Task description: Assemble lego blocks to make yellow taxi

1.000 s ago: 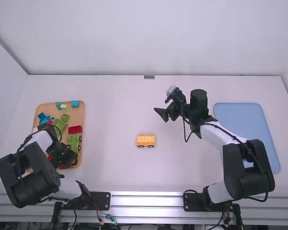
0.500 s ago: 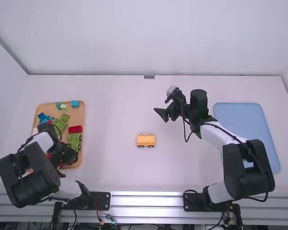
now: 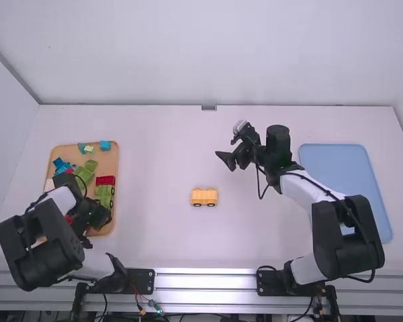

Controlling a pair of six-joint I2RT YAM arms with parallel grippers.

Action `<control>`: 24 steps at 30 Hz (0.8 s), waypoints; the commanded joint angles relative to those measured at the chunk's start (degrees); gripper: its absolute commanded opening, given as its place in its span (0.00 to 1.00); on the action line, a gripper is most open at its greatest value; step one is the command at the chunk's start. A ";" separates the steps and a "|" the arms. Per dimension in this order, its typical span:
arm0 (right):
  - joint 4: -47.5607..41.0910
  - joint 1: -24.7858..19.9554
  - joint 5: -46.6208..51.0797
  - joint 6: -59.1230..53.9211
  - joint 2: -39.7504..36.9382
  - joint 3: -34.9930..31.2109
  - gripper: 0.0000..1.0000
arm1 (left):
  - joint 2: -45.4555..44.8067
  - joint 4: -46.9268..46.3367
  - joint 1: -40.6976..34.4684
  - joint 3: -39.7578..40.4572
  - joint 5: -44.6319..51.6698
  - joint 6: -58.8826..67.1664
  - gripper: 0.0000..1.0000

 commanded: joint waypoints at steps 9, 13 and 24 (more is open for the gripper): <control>-0.15 0.04 -0.13 -0.09 -0.50 -0.46 0.99 | -0.74 -0.85 0.46 -0.17 0.92 -1.27 0.23; -0.33 0.04 -0.13 -0.07 -0.50 -0.46 0.99 | -0.74 -1.40 0.48 -0.17 -0.15 -1.25 0.25; -0.33 0.04 -0.15 -0.09 -0.50 -0.46 0.99 | -0.72 -1.70 0.42 -0.17 -3.32 -1.22 0.34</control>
